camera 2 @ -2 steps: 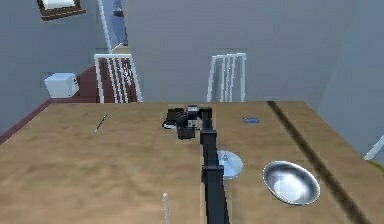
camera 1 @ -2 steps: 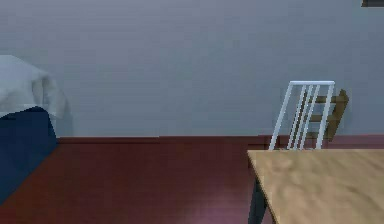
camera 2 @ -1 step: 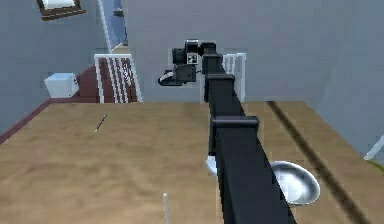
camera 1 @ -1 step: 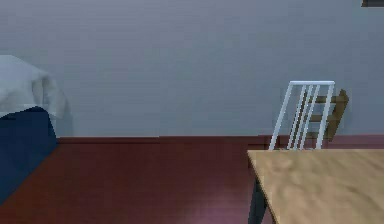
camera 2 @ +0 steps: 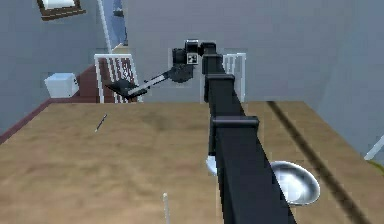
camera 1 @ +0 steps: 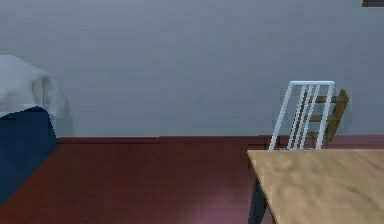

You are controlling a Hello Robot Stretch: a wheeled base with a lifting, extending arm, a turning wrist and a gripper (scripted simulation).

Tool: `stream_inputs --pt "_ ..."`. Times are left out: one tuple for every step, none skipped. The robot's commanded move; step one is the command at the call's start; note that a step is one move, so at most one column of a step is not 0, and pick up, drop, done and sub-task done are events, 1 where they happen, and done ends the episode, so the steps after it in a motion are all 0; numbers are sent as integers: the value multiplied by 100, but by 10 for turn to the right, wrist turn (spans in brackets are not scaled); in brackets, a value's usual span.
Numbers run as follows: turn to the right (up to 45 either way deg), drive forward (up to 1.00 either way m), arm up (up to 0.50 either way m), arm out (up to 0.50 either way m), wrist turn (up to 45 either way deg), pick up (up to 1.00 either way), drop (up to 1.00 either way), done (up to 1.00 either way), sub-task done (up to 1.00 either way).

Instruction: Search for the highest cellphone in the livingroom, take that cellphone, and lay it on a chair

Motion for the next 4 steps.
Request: stream_inputs --pt "0 0 0 0 -450 0 0 0 0" --pt "0 0 0 0 -270 0 0 0 0" --pt "0 0 0 -48 0 0 0 0 0" --pt "0 100 0 0 0 0 0 0 0"
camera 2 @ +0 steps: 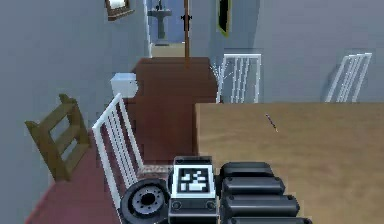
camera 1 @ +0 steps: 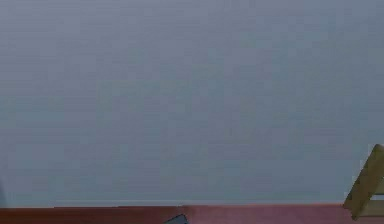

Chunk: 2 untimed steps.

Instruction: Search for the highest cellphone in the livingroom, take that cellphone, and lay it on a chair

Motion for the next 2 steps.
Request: stream_inputs --pt "-180 0 0 0 0 0 0 0 0" --pt "0 5 0 0 0 0 0 0 0"
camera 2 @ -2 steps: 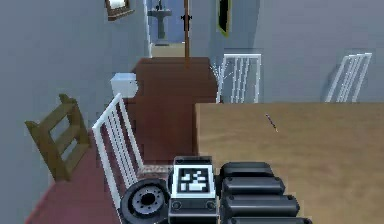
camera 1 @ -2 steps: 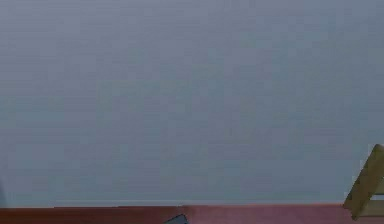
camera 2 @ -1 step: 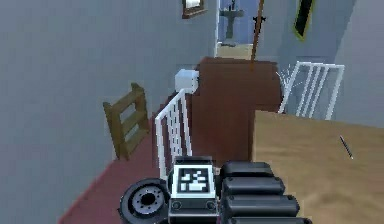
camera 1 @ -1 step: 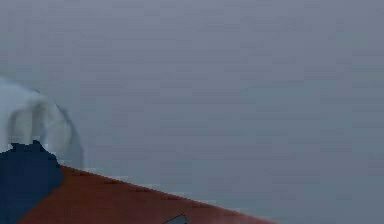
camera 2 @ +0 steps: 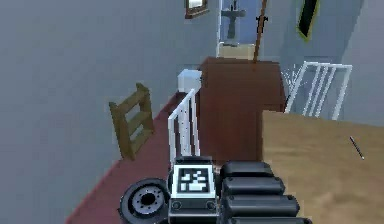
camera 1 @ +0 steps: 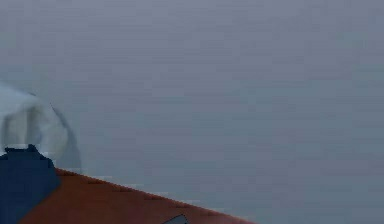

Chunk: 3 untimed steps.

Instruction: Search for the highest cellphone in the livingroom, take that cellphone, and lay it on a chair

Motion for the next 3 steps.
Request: stream_inputs --pt "450 0 0 0 0 0 0 0 0" --pt "90 0 0 0 0 0 0 0 0" --pt "30 0 0 0 0 0 0 0 0"
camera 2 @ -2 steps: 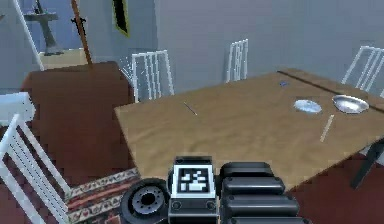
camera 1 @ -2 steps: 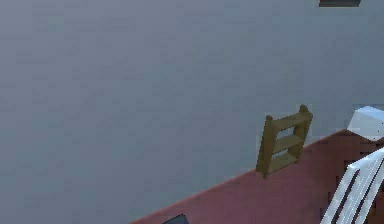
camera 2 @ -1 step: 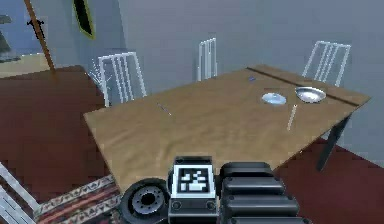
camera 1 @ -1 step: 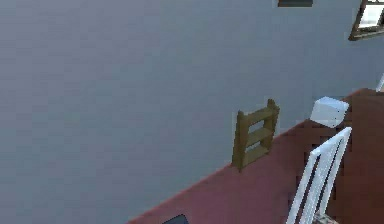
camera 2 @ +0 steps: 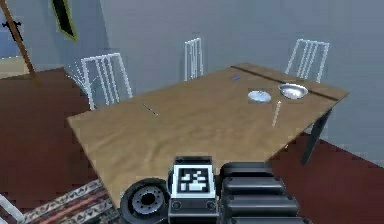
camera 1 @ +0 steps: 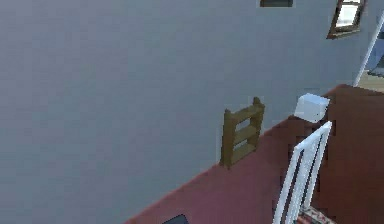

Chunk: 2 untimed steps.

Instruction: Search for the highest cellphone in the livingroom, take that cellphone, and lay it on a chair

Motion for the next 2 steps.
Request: stream_inputs --pt "0 45 0 0 0 0 0 0 0" --pt "180 0 0 0 0 0 0 0 0"
